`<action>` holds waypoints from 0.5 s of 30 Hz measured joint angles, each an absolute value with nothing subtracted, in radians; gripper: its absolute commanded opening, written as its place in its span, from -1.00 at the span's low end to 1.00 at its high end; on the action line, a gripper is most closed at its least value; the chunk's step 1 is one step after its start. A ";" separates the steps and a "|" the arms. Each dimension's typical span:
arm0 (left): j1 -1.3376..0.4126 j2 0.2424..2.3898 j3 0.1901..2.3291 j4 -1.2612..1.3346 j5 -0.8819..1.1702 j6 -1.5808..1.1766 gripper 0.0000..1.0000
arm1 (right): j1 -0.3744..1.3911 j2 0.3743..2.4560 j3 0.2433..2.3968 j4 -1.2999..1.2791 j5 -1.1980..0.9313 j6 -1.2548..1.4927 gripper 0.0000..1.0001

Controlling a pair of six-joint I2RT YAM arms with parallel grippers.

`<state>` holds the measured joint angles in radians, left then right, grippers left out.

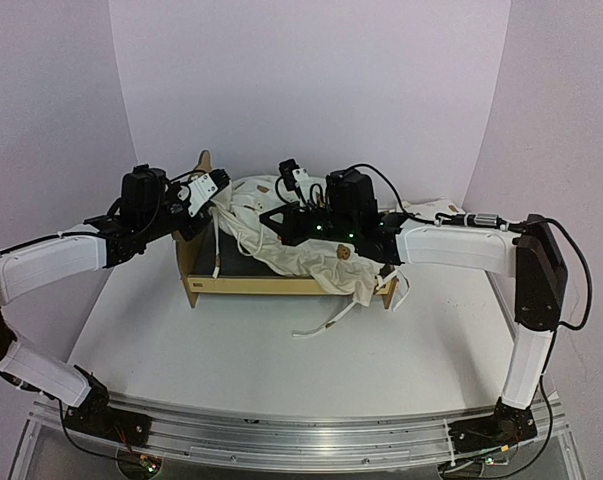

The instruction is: Set up the pet bed

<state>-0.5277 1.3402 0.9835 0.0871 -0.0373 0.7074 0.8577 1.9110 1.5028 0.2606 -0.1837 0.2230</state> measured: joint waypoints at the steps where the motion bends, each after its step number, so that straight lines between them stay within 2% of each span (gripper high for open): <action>1: -0.528 1.342 0.994 0.088 -0.030 0.707 -1.00 | 0.858 1.911 1.503 0.262 -0.184 0.223 -1.00; 15: -0.527 1.367 1.003 0.095 0.018 0.696 -1.00 | 0.858 1.911 1.485 0.268 -0.184 0.226 -1.00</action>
<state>-0.5270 1.3674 1.0028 0.0955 0.0175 0.6964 0.8577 1.9106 1.4846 0.2684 -0.1837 0.2264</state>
